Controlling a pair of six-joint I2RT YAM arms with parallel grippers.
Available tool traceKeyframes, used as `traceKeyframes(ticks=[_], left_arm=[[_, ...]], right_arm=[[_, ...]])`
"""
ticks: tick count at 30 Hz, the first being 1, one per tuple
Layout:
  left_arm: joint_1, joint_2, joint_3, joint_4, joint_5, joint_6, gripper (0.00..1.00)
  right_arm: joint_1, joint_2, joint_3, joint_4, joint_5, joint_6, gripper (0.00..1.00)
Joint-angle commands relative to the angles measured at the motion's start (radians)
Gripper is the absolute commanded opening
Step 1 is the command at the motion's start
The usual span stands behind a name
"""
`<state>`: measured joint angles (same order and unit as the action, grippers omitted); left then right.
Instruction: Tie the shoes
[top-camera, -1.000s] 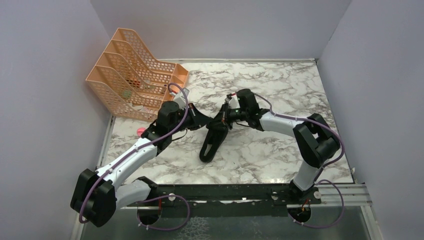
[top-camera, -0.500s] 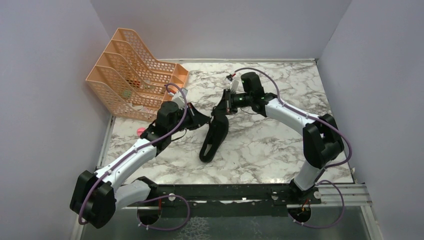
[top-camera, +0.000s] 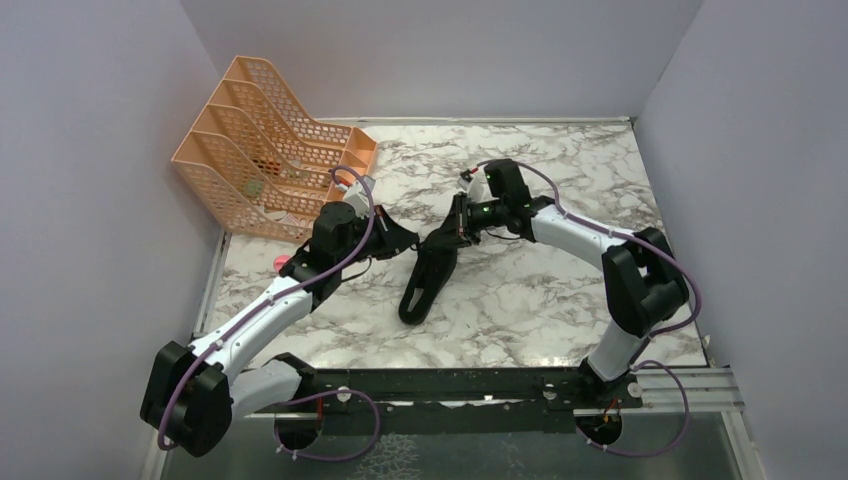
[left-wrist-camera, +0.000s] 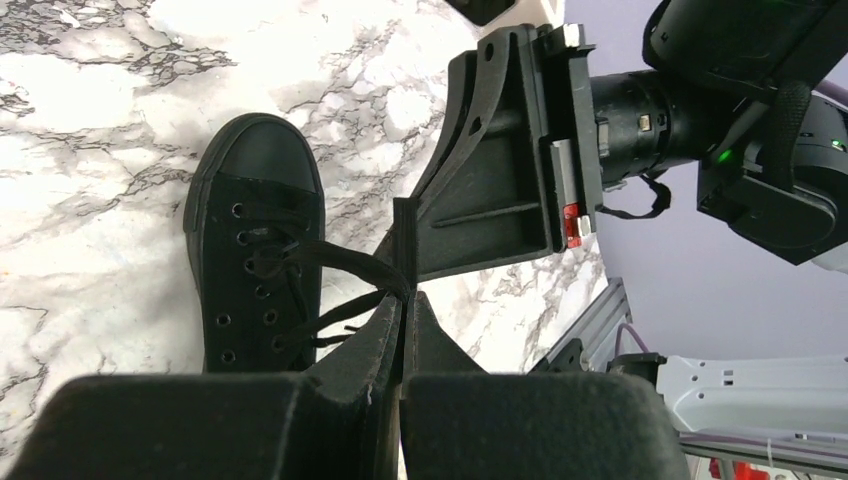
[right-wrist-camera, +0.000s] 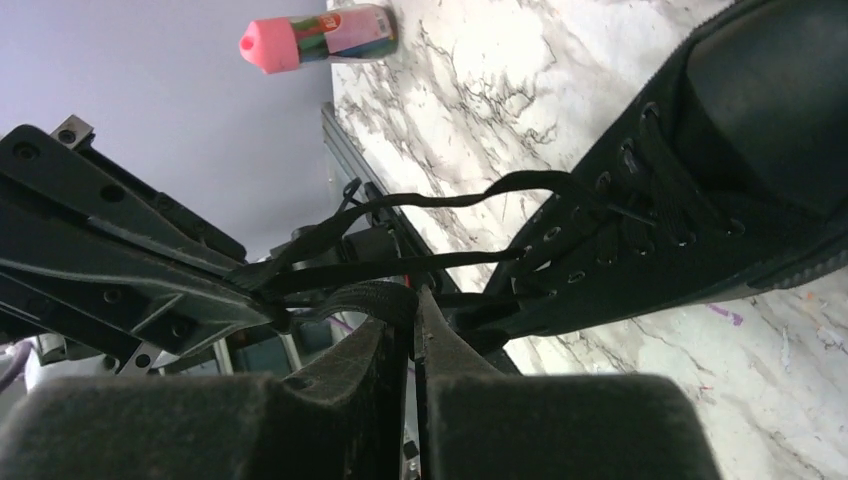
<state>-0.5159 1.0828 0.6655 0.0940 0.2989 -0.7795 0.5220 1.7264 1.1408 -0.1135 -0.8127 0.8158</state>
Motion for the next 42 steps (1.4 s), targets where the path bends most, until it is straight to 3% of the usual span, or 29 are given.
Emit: traceKeyframes(ticks=[1,4,7,13,24,27,33,42], left_arm=[[0.008,-0.007,0.034,0.023,0.026,0.023,0.00],[0.008,-0.012,0.031,0.030,0.030,0.018,0.00],[0.008,-0.013,0.028,0.045,0.041,0.013,0.00],[0.008,-0.001,0.026,0.052,0.051,0.008,0.00],[0.008,0.005,0.019,0.066,0.054,-0.006,0.00],[0.008,0.002,0.009,0.085,0.052,-0.017,0.00],[0.008,-0.001,-0.003,0.111,0.049,-0.027,0.00],[0.008,-0.004,-0.018,0.129,0.045,-0.041,0.00]], right_arm=[[-0.005,0.000,-0.025,0.040,0.002,0.096,0.11],[-0.005,0.003,-0.060,0.070,-0.005,0.174,0.01],[-0.008,0.004,-0.113,0.177,0.023,0.302,0.01],[-0.018,0.085,-0.024,0.151,0.012,0.385,0.01],[-0.039,0.135,0.069,0.057,0.007,0.378,0.01],[-0.029,0.118,0.056,0.002,0.010,0.426,0.01],[-0.003,0.091,0.006,0.040,0.027,0.581,0.01],[0.010,0.101,-0.009,0.070,0.031,0.688,0.01]])
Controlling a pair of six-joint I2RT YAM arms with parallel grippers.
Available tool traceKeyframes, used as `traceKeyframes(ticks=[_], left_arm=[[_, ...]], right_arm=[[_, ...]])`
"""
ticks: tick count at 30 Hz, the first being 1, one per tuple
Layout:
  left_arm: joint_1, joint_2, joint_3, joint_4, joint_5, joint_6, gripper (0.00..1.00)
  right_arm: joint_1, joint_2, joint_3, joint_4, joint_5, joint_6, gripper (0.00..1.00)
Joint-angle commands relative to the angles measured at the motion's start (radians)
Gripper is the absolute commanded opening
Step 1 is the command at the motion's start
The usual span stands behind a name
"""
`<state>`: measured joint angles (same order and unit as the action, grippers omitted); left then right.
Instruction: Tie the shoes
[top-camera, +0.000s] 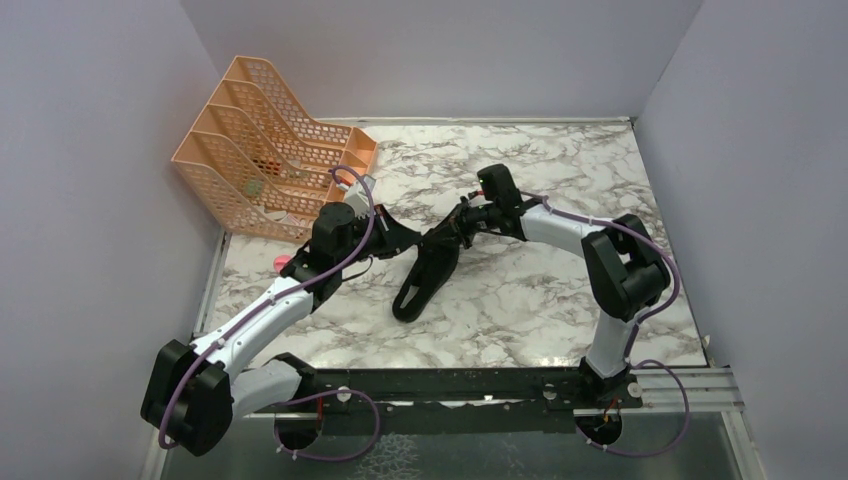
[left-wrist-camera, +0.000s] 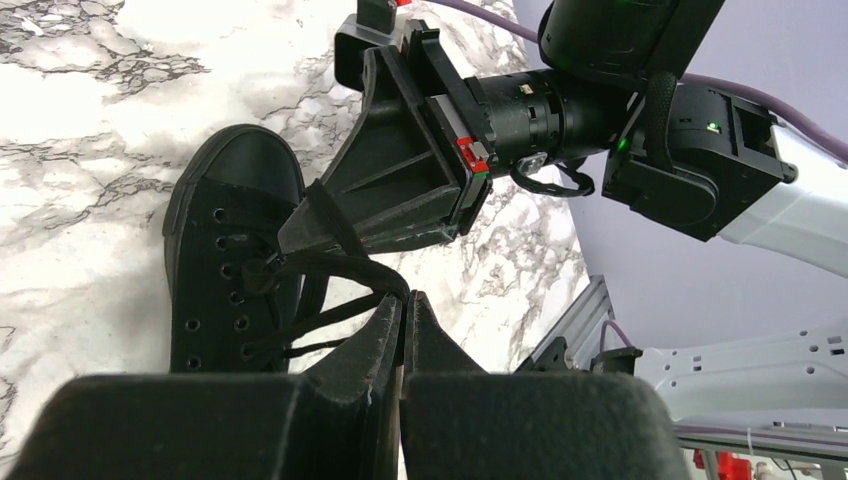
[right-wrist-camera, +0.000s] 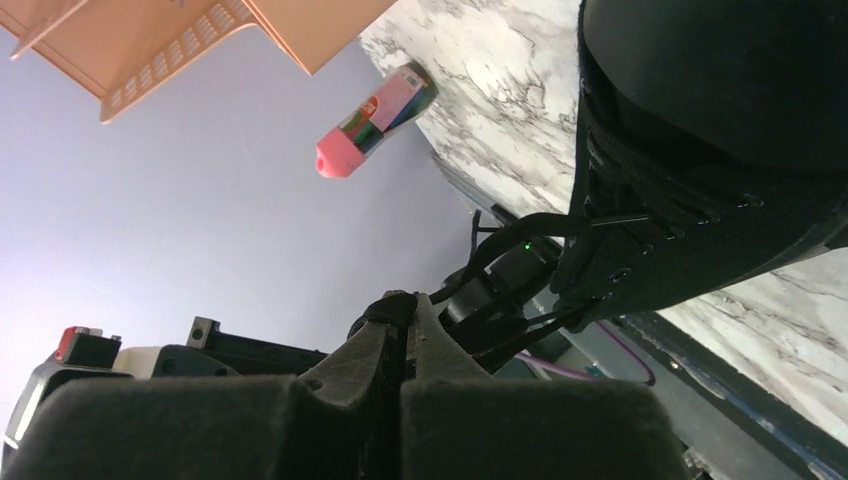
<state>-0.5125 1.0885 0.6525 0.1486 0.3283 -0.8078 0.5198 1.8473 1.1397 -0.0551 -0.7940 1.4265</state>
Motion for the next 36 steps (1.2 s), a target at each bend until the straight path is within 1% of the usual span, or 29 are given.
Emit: traceKeyframes(ticks=[1,9,13,20,23,36], left_arm=[[0.005,-0.009,-0.006,0.076,0.015,-0.014,0.00],[0.005,-0.005,-0.010,0.082,0.017,-0.014,0.00],[0.005,-0.005,-0.008,0.077,0.017,-0.011,0.00],[0.006,-0.002,0.003,0.062,0.026,0.005,0.00],[0.005,-0.006,0.006,0.055,0.026,0.010,0.00],[0.006,-0.007,0.001,0.062,0.028,0.004,0.00]], right_arm=[[0.012,-0.024,-0.010,0.011,0.016,0.087,0.01],[0.015,-0.057,-0.050,0.044,0.022,0.171,0.01],[0.013,-0.067,-0.086,0.126,0.018,0.236,0.01],[-0.007,-0.055,-0.052,0.144,0.044,0.238,0.01],[0.000,-0.033,-0.023,0.101,0.043,0.215,0.01],[0.070,-0.056,-0.087,0.166,0.094,0.317,0.01]])
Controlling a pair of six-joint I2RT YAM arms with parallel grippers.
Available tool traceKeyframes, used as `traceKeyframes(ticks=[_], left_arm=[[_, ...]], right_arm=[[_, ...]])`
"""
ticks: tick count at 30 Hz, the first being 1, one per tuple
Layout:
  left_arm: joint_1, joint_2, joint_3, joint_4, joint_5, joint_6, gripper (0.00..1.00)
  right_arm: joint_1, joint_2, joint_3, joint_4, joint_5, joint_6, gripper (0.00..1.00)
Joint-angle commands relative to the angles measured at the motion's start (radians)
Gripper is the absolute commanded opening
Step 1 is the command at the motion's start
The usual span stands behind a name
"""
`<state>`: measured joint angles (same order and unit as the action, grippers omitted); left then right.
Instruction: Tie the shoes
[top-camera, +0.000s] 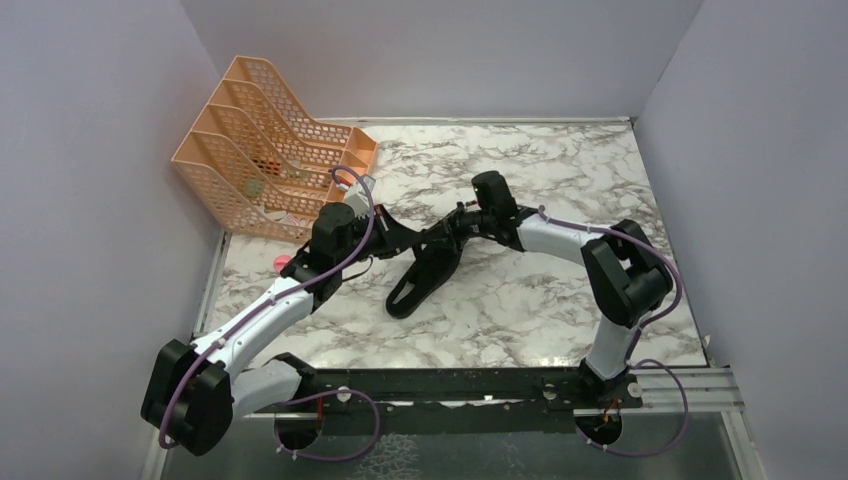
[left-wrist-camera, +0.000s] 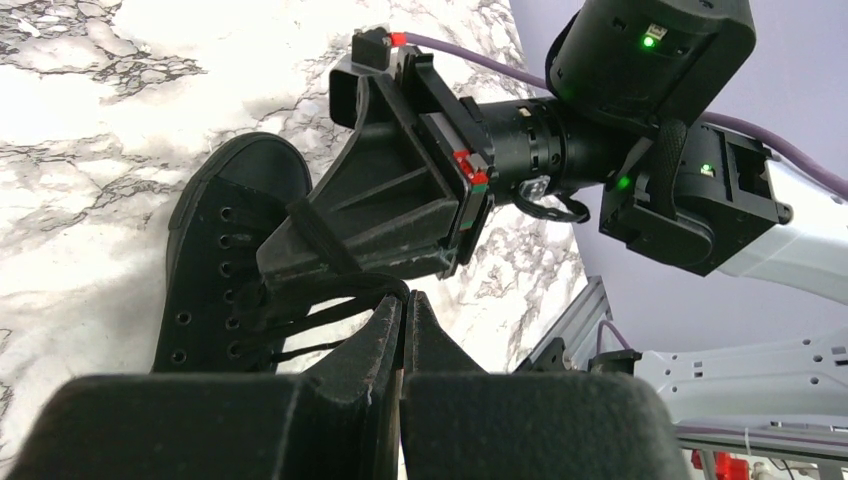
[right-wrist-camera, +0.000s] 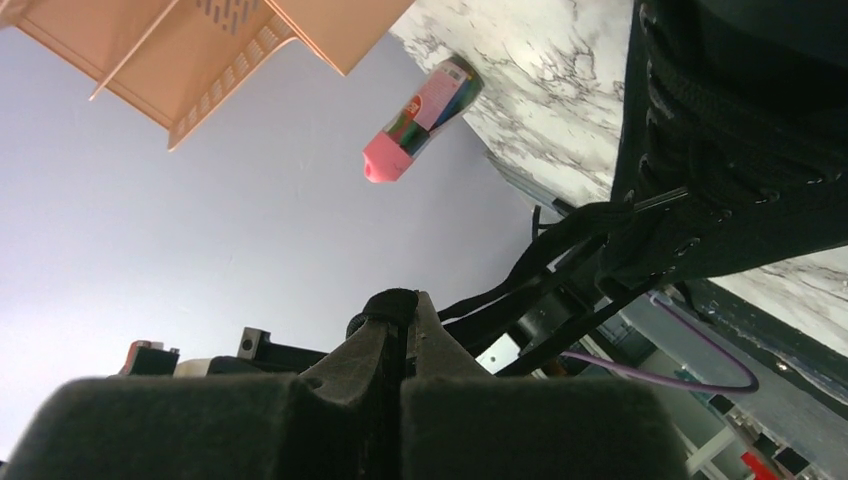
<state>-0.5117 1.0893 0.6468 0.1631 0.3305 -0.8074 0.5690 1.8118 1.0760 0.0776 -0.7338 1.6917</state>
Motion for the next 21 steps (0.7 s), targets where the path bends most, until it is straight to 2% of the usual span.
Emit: traceKeyframes(ticks=[1,14,16,18,21], left_arm=[[0.005,-0.008,0.006,0.047,0.025,0.004,0.00],[0.006,-0.012,0.000,0.061,0.023,0.002,0.00],[0.006,-0.012,0.001,0.059,0.025,0.003,0.00],[0.006,-0.010,0.003,0.055,0.028,0.007,0.00],[0.005,-0.006,0.013,0.041,0.033,0.020,0.00]], right_arm=[[0.021,-0.032,-0.030,0.020,0.040,0.053,0.01],[0.022,-0.124,-0.104,-0.100,0.117,0.069,0.01],[0.018,-0.113,-0.082,-0.093,0.130,0.021,0.01],[0.005,-0.099,-0.029,-0.127,0.152,-0.093,0.01],[-0.017,-0.085,0.064,-0.302,0.175,-0.266,0.01]])
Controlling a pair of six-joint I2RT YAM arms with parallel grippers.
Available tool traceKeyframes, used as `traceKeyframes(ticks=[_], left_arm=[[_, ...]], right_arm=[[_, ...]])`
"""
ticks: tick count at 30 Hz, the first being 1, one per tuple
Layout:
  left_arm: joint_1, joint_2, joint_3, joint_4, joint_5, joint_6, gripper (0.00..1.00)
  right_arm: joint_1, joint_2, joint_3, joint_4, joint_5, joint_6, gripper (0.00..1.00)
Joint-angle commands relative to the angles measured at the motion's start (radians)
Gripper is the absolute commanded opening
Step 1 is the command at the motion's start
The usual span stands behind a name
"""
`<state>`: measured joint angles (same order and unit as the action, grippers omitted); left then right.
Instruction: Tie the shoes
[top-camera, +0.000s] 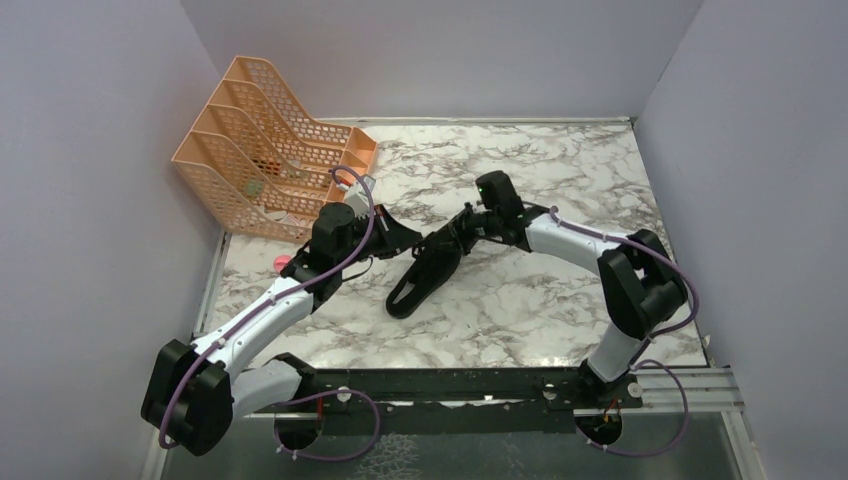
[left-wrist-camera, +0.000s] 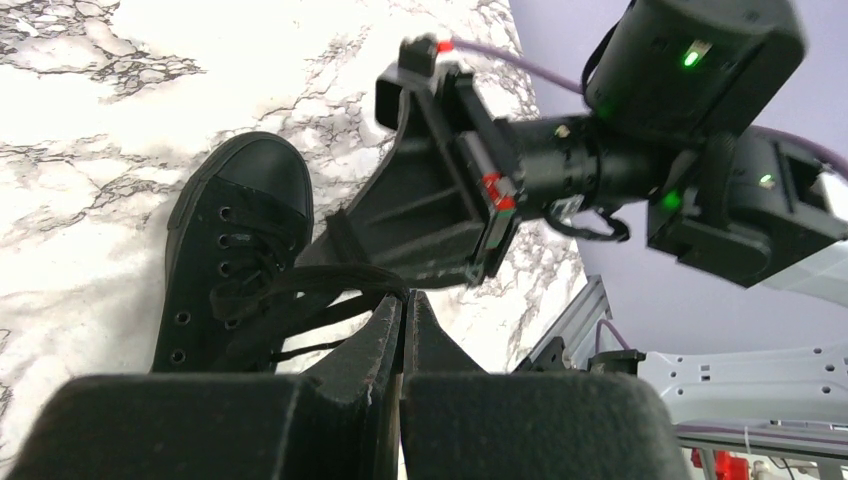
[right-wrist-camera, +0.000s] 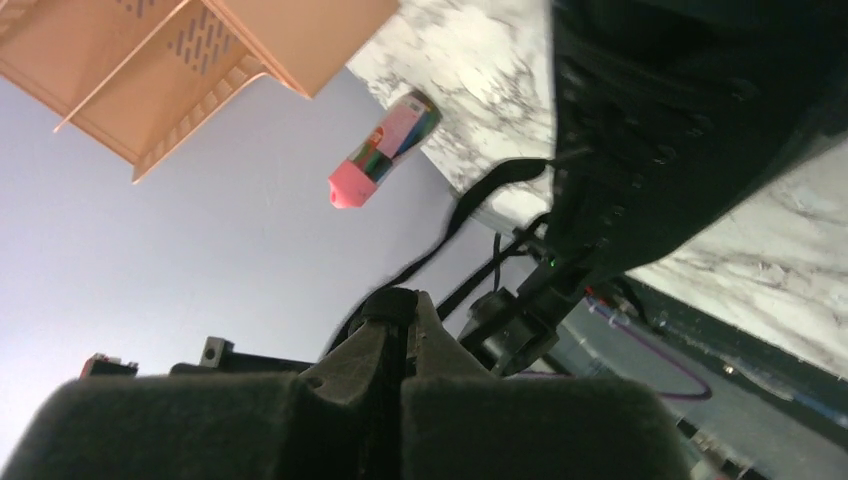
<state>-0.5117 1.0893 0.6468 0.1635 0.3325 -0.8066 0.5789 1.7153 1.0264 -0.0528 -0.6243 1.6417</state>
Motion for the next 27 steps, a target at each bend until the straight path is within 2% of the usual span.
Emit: traceKeyframes(ticks=[1,5,10,13,15,17,22,27], left_arm=[[0.006,-0.005,0.016,0.034,0.031,0.025,0.00],[0.006,-0.007,0.025,0.021,0.035,0.034,0.00],[0.006,-0.011,0.024,0.009,0.040,0.039,0.00],[0.006,-0.013,0.027,0.004,0.043,0.042,0.00],[0.005,-0.012,0.027,0.003,0.043,0.043,0.00],[0.006,-0.009,0.027,0.002,0.045,0.043,0.00],[0.006,-0.011,0.021,0.006,0.040,0.038,0.00],[0.006,-0.002,0.025,0.018,0.042,0.036,0.00]], right_arm=[[-0.031,0.002,0.110,-0.175,0.067,-0.240,0.01],[-0.056,-0.012,0.077,-0.106,0.002,-0.333,0.01],[-0.132,0.008,0.127,-0.040,-0.077,-0.591,0.01],[-0.151,0.036,0.139,0.008,-0.208,-0.632,0.01],[-0.152,0.040,0.125,0.042,-0.250,-0.605,0.01],[-0.153,0.038,0.086,0.143,-0.280,-0.550,0.01],[-0.151,0.045,-0.012,0.354,-0.324,-0.345,0.01],[-0.143,0.067,-0.066,0.451,-0.343,-0.239,0.01]])
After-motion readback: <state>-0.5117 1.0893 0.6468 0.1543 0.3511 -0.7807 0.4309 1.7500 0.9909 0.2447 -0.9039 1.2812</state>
